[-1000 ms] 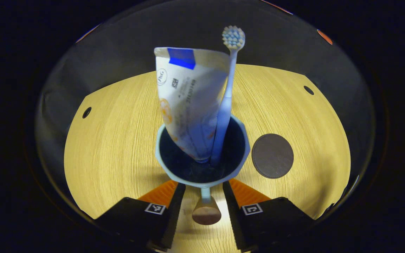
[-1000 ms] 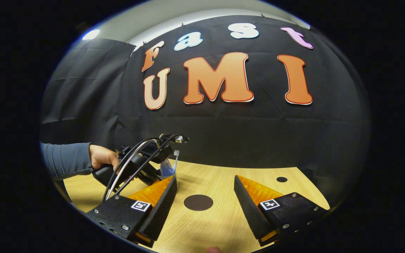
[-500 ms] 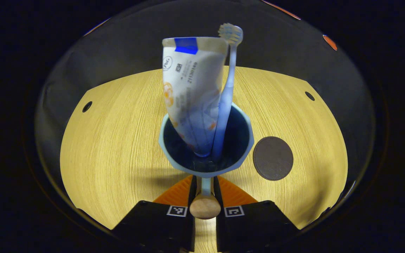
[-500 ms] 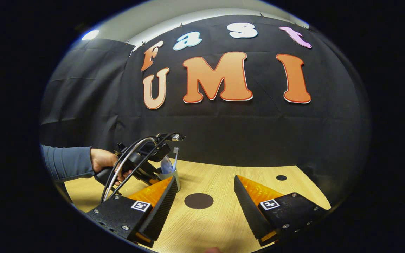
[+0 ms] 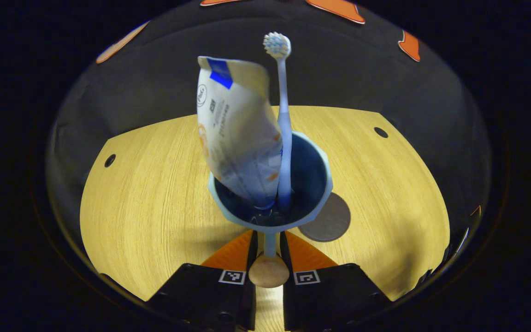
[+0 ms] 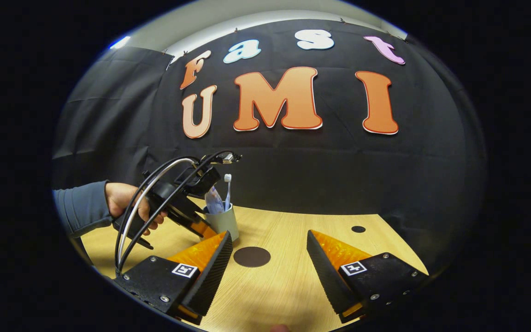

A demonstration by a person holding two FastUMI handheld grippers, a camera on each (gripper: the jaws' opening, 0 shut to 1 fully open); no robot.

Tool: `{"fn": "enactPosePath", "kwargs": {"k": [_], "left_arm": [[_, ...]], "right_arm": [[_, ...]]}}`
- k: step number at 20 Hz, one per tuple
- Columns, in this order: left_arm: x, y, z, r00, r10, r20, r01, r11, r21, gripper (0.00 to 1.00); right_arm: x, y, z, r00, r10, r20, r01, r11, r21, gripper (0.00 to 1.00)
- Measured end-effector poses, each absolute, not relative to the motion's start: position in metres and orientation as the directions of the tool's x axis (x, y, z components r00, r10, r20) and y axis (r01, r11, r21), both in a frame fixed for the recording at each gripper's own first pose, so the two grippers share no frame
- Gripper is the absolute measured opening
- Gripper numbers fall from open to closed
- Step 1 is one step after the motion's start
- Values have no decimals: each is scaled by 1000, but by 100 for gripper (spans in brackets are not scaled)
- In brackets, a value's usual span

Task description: Put the toothbrush and toothpaste on the desktop into the cup, then pick up the cup and place it on the coaster on the desktop.

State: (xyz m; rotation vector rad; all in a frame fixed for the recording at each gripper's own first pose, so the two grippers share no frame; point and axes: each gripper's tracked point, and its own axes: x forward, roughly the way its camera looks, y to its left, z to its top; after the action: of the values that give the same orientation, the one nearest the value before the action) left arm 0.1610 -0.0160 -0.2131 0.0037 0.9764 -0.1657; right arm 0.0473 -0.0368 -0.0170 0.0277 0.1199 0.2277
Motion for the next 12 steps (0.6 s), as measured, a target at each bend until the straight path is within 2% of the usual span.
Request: {"fn": "enactPosePath", "kwargs": {"k": [5,12], "left_arm": [[165,-15,-215,527,-179,-831,206,975,-80,23],[157,-10,-209,465,-169,-869,250,967,-54,23]], "right_arm": [[38,-53,-24,971,197,-136,-194,980,39,97],[30,-67,-35,971,174,-164,-170,985,39,97]]}}
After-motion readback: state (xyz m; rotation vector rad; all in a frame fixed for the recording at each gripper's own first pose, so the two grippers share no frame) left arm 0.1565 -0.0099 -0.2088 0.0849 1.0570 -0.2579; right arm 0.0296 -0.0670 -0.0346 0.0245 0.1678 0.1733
